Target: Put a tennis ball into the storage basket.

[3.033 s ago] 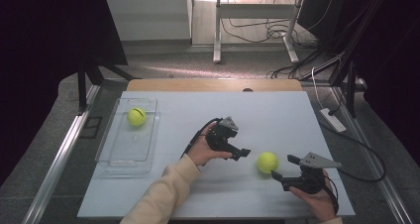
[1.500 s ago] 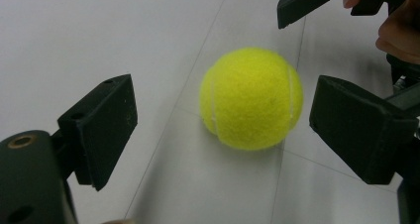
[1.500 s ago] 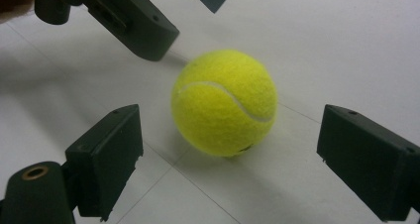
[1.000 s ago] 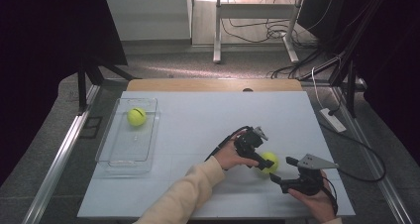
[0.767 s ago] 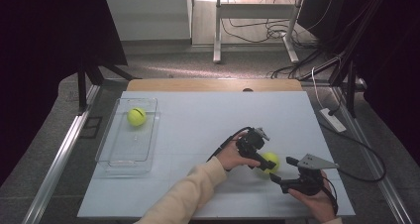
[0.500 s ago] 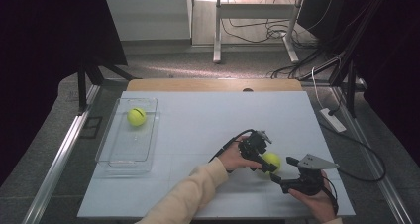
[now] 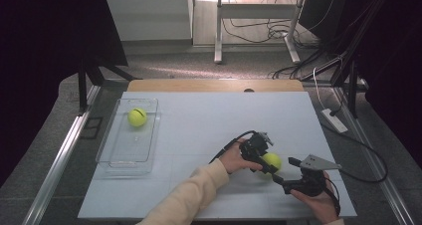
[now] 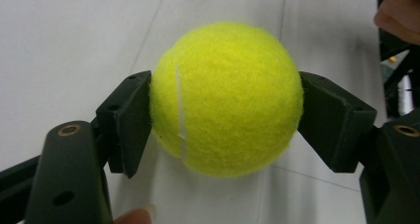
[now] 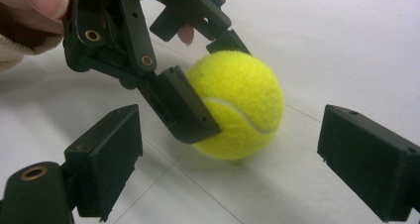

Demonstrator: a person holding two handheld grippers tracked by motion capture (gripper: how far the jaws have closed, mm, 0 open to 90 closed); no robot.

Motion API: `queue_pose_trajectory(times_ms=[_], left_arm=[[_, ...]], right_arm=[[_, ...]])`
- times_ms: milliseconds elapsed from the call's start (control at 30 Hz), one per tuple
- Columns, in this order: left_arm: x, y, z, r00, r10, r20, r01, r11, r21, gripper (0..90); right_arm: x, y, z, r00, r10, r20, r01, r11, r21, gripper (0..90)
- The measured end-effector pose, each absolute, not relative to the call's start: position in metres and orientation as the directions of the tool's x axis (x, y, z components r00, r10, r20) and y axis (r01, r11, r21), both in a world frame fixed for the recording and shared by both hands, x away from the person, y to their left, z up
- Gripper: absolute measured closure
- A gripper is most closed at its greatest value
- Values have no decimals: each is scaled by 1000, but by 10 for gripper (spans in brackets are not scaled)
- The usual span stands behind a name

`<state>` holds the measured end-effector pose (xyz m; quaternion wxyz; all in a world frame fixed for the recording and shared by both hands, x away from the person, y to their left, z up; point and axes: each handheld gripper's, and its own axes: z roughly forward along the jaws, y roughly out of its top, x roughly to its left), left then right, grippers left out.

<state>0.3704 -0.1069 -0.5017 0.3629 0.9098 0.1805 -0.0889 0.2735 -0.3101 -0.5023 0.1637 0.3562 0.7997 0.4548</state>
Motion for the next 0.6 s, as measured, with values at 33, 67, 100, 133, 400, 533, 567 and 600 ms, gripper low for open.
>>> queue_pose_trajectory(times_ms=[33, 67, 100, 133, 400, 533, 567, 600], left_arm=[[371, -105, -500, 919, 265, -291, 392, -664, 637, 270], [371, -104, -498, 920, 268, -286, 391, -658, 643, 271], [371, -103, -497, 921, 270, -280, 389, -656, 647, 271], [371, -101, -495, 923, 270, -273, 384, -651, 655, 271], [369, -90, -484, 929, 282, -240, 368, -632, 682, 273], [368, -85, -481, 931, 287, -226, 361, -624, 693, 273], [367, -84, -480, 931, 289, -223, 359, -622, 695, 273], [367, -83, -480, 932, 288, -218, 355, -621, 699, 273]], right_arm=[[274, -310, -503, -694, 717, 61, 419, 333, 845, 99], [274, -310, -503, -694, 717, 64, 421, 332, 844, 99], [274, -310, -503, -693, 718, 64, 421, 331, 844, 99], [274, -310, -503, -694, 718, 63, 420, 332, 845, 99], [274, -309, -503, -694, 717, 59, 419, 336, 843, 99], [274, -309, -503, -693, 718, 59, 421, 337, 842, 99], [274, -309, -503, -694, 718, 59, 421, 337, 842, 99], [274, -309, -503, -693, 718, 60, 421, 336, 842, 99]])
